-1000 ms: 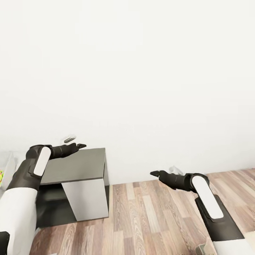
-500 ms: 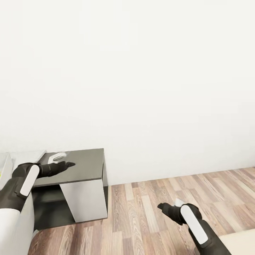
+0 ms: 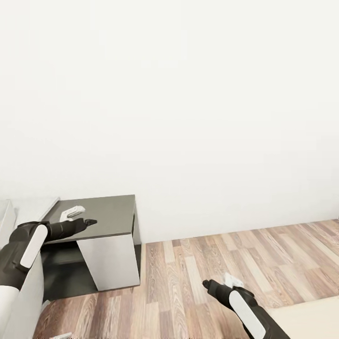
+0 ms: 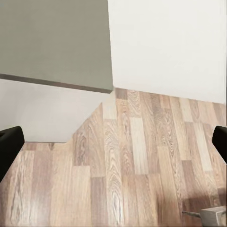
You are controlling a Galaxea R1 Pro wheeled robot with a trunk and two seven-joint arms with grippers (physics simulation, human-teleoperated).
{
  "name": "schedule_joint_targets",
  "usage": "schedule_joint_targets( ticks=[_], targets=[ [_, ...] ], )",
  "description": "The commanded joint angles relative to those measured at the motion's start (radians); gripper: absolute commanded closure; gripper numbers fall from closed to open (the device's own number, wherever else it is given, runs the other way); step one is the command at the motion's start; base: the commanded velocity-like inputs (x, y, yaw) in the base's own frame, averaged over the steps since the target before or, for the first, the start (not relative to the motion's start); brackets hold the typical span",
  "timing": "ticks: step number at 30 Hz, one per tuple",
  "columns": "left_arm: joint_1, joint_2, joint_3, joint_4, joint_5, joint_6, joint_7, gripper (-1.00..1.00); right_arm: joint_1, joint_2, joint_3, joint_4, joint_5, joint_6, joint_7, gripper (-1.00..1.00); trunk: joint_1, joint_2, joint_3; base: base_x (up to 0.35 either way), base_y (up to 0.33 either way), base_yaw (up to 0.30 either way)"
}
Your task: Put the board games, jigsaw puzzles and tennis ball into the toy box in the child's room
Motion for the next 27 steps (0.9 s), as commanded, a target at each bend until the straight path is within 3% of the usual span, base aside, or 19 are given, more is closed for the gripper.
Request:
schedule_joint_targets(
  ticks=[1, 10, 27],
  targets=[
    [-0.001, 0.000, 0.002, -0.002, -0.008, 0.005, -0.011, -1.00, -0.001, -0.001, 0.005, 0.009, -0.009, -0.005, -0.008, -1.00, 0.000, -0.002, -0.003, -0.144, -0.183, 0.000],
    [0.002, -0.002, -0.003, -0.004, -0.011, 0.001, -0.014, -1.00, -0.001, 0.009, 0.011, 0.096, -0.009, -0.078, -0.007, -1.00, 0.000, -0.002, -0.003, -0.055, -0.070, 0.000],
    [0.024, -0.008, -0.005, 0.008, -0.012, -0.001, -0.012, -1.00, -0.001, 0.014, 0.026, 0.169, -0.007, -0.113, -0.006, -1.00, 0.000, -0.002, -0.003, -0.113, -0.035, 0.000]
  ],
)
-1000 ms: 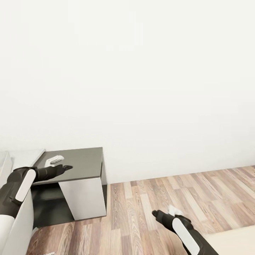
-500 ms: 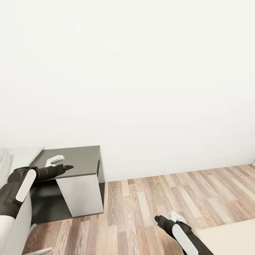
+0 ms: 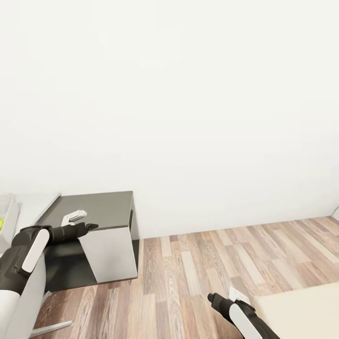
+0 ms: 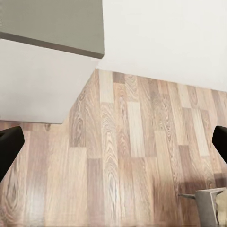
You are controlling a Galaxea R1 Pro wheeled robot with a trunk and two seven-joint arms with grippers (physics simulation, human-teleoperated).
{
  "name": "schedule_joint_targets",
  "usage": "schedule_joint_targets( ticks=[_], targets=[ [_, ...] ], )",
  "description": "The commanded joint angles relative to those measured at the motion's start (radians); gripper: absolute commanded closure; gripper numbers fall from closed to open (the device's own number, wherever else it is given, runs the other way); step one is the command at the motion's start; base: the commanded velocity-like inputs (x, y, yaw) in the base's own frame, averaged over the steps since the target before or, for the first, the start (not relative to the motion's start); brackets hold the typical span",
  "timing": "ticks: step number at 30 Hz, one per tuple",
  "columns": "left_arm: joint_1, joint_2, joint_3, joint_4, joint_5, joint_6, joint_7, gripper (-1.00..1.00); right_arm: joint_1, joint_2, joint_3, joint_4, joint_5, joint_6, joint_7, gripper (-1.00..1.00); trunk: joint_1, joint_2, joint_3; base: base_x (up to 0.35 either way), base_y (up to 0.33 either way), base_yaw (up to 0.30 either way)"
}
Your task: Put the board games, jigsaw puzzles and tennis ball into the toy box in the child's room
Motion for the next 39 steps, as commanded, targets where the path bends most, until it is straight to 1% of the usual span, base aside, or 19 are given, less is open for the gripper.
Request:
schedule_joint_targets(
  ticks=[1, 4, 8, 11, 15, 18, 20, 23, 24, 25, 27, 28, 30, 32, 34, 35, 36, 38, 39],
  targets=[
    [-0.001, -0.001, 0.002, 0.002, -0.007, 0.005, -0.008, -1.00, -0.001, -0.001, 0.022, -0.001, -0.006, -0.001, -0.008, -1.00, 0.000, -0.002, -0.002, -0.187, 0.000, 0.000],
    [0.008, -0.001, 0.001, 0.004, -0.008, 0.005, -0.007, -1.00, -0.001, 0.000, 0.078, 0.001, -0.007, -0.012, -0.007, -1.00, 0.000, -0.002, -0.002, -0.250, 0.000, 0.000],
    [0.030, -0.002, 0.001, 0.006, -0.009, 0.004, -0.003, -1.00, -0.001, 0.000, 0.122, 0.004, -0.007, -0.036, -0.004, -1.00, 0.000, -0.002, -0.002, -0.255, 0.000, 0.000],
    [0.047, -0.003, 0.000, 0.018, -0.011, 0.003, -0.002, -1.00, -0.001, 0.000, 0.137, 0.006, -0.007, -0.045, -0.002, -1.00, 0.000, -0.002, -0.002, -0.091, 0.000, 0.000],
    [0.056, -0.003, -0.001, 0.058, -0.018, 0.003, 0.001, -1.00, -0.001, -0.001, 0.143, 0.008, -0.008, -0.049, 0.012, -1.00, 0.000, -0.002, -0.002, -0.025, 0.000, 0.000],
    [0.058, -0.004, -0.002, 0.095, -0.047, 0.003, 0.001, -1.00, -0.001, -0.001, 0.144, 0.008, -0.008, -0.049, 0.022, -1.00, 0.000, -0.002, -0.002, -0.006, 0.000, 0.000],
    [0.058, -0.005, -0.002, 0.142, -0.084, 0.001, 0.001, -1.00, -0.001, -0.001, 0.144, 0.008, -0.008, -0.050, 0.025, -1.00, 0.000, -0.002, -0.002, -0.002, 0.000, 0.000],
    [0.058, -0.007, -0.008, 0.201, -0.123, -0.020, 0.001, -1.00, -0.001, 0.000, 0.144, 0.016, -0.008, -0.050, 0.026, -1.00, 0.000, -0.002, -0.002, 0.000, 0.000, 0.000],
    [0.058, -0.008, -0.013, 0.231, -0.141, -0.041, 0.001, -1.00, -0.001, 0.000, 0.144, 0.029, -0.008, -0.051, 0.026, -1.00, 0.000, -0.002, -0.002, 0.000, 0.000, 0.000],
    [0.058, -0.009, -0.017, 0.245, -0.149, -0.051, 0.002, -1.00, -0.001, 0.001, 0.143, 0.037, -0.008, -0.051, 0.026, -1.00, 0.000, -0.002, -0.002, 0.000, 0.000, 0.000],
    [0.058, -0.011, -0.038, 0.300, -0.183, -0.090, 0.002, -1.00, -0.001, 0.001, 0.141, 0.073, -0.007, -0.052, 0.026, -1.00, 0.000, -0.002, -0.002, 0.000, 0.000, 0.000],
    [0.058, -0.013, -0.045, 0.312, -0.192, -0.098, 0.003, -1.00, -0.001, 0.001, 0.141, 0.080, -0.006, -0.052, 0.026, -1.00, 0.000, -0.002, -0.002, 0.000, 0.000, 0.000],
    [0.058, -0.017, -0.072, 0.345, -0.218, -0.118, 0.003, -1.00, -0.001, 0.002, 0.140, 0.093, -0.006, -0.052, 0.026, -1.00, 0.000, -0.002, -0.002, 0.000, 0.000, 0.000],
    [0.058, -0.020, -0.109, 0.387, -0.252, -0.156, 0.003, -1.00, -0.001, 0.002, 0.140, 0.103, -0.006, -0.053, 0.026, -1.00, 0.000, -0.002, -0.002, 0.000, 0.000, 0.000],
    [0.060, -0.021, -0.138, 0.470, -0.289, -0.232, 0.003, -1.00, -0.001, 0.006, 0.141, 0.107, -0.006, -0.053, 0.025, -1.00, 0.000, -0.002, -0.002, 0.000, 0.000, 0.000],
    [0.060, -0.021, -0.143, 0.499, -0.299, -0.257, 0.003, -1.00, -0.001, 0.009, 0.142, 0.108, -0.006, -0.053, 0.025, -1.00, 0.000, -0.002, -0.002, 0.000, 0.000, 0.000],
    [0.061, -0.021, -0.150, 0.560, -0.318, -0.311, 0.003, -1.00, -0.001, 0.017, 0.146, 0.110, -0.006, -0.053, 0.025, -1.00, 0.000, -0.002, -0.002, 0.000, 0.000, 0.000],
    [0.061, -0.022, -0.157, 0.686, -0.355, -0.430, 0.005, -1.00, -0.001, 0.039, 0.170, 0.123, 0.003, -0.064, 0.025, -1.00, 0.000, -0.002, -0.002, 0.000, 0.000, 0.000],
    [0.061, -0.022, -0.158, 0.717, -0.364, -0.462, 0.006, -1.00, -0.001, 0.045, 0.178, 0.130, 0.009, -0.071, 0.025, -1.00, 0.000, -0.002, -0.002, 0.000, 0.000, 0.000]
  ],
)
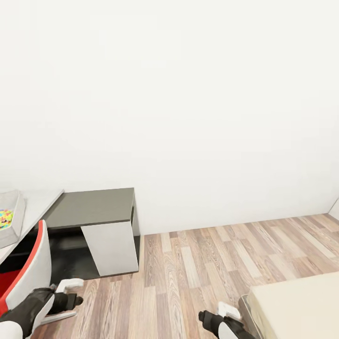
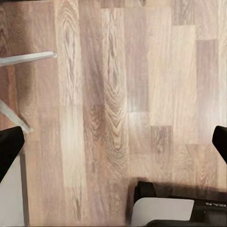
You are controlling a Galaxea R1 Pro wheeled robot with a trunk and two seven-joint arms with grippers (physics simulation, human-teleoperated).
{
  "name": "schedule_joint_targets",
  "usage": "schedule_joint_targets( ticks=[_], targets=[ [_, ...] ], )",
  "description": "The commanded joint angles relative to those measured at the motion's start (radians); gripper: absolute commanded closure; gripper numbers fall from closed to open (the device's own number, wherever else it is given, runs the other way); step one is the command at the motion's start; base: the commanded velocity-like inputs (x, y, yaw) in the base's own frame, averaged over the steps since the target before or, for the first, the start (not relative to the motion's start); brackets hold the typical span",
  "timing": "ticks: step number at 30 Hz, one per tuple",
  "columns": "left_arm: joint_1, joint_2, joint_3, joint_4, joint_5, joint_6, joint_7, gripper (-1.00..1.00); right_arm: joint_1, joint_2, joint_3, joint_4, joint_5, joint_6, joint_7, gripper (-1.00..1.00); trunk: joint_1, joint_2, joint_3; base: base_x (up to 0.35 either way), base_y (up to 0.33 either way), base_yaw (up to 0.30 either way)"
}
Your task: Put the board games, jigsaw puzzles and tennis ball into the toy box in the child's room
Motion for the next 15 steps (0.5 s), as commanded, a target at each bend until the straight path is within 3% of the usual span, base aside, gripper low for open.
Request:
schedule_joint_targets(
  ticks=[1, 5, 10, 15],
  targets=[
    [-0.001, -0.003, -0.004, 0.061, -0.009, -0.058, 0.007, -1.00, -0.001, 0.009, 0.024, 0.015, 0.011, -0.018, -0.008, -1.00, 0.001, -0.002, -0.002, 0.000, 0.000, 0.000],
    [0.002, -0.031, -0.007, 0.246, -0.073, -0.260, 0.071, -1.00, -0.001, 0.055, 0.084, 0.091, 0.078, -0.088, -0.009, -1.00, 0.001, -0.002, -0.002, 0.000, 0.000, 0.000],
    [0.060, -0.045, -0.008, 0.348, -0.096, -0.456, 0.171, -1.00, -0.001, 0.108, 0.110, 0.202, 0.106, -0.113, -0.010, -1.00, 0.001, -0.002, -0.002, 0.000, 0.000, 0.000],
    [0.122, -0.054, -0.007, 0.364, -0.098, -0.534, 0.223, -1.00, -0.001, 0.139, 0.112, 0.324, 0.109, -0.136, -0.010, -1.00, 0.001, -0.002, -0.002, 0.000, 0.000, 0.000]
  ],
)
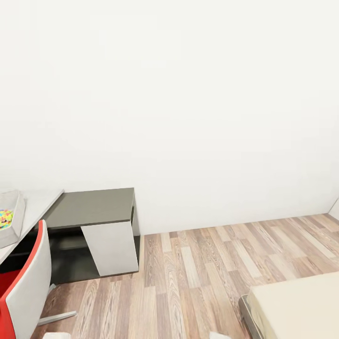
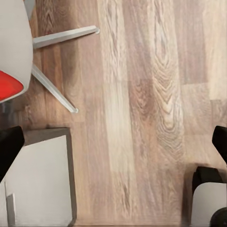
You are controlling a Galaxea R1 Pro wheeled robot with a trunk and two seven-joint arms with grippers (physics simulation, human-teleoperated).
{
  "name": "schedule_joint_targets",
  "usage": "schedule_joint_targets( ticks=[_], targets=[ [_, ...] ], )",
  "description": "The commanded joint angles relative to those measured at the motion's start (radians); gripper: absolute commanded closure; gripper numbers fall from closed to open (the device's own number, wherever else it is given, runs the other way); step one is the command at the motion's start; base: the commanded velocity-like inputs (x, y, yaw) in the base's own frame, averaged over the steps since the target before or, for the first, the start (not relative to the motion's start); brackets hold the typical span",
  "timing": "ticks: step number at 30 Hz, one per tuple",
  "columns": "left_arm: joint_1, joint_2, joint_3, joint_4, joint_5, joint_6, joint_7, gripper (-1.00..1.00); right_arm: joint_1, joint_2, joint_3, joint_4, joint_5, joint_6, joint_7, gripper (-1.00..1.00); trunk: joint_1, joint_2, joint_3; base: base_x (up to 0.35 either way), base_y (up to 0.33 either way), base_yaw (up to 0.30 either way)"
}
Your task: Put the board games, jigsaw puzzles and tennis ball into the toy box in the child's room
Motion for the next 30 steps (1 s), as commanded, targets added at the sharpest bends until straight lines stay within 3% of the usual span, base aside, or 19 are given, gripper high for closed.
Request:
schedule_joint_targets(
  ticks=[1, 7, 11, 21, 30],
  targets=[
    [0.013, -0.006, -0.004, 0.003, 0.000, -0.010, 0.006, -1.00, -0.001, 0.006, 0.008, 0.032, -0.004, -0.013, -0.008, -1.00, 0.001, -0.002, -0.002, 0.000, 0.000, 0.000],
    [0.074, -0.030, -0.004, 0.005, -0.001, -0.020, 0.015, -1.00, -0.001, 0.027, 0.008, 0.177, -0.006, -0.085, -0.007, -1.00, 0.001, -0.002, -0.002, 0.000, 0.000, 0.000],
    [0.101, -0.040, -0.004, 0.005, -0.001, -0.021, 0.016, -1.00, 0.002, 0.030, 0.008, 0.218, -0.005, -0.102, -0.006, -1.00, 0.001, -0.002, -0.002, 0.000, 0.000, 0.000],
    [0.134, -0.040, -0.003, 0.005, 0.000, -0.026, 0.016, -1.00, 0.028, 0.028, 0.007, 0.227, -0.004, -0.145, -0.006, -1.00, 0.001, -0.002, -0.002, -0.107, 0.063, 0.000],
    [0.170, -0.035, -0.004, 0.005, -0.001, -0.089, 0.016, -1.00, 0.033, 0.023, 0.007, 0.239, -0.007, -0.155, -0.006, -1.00, 0.001, -0.002, -0.003, -0.053, 0.033, 0.000]
  ],
)
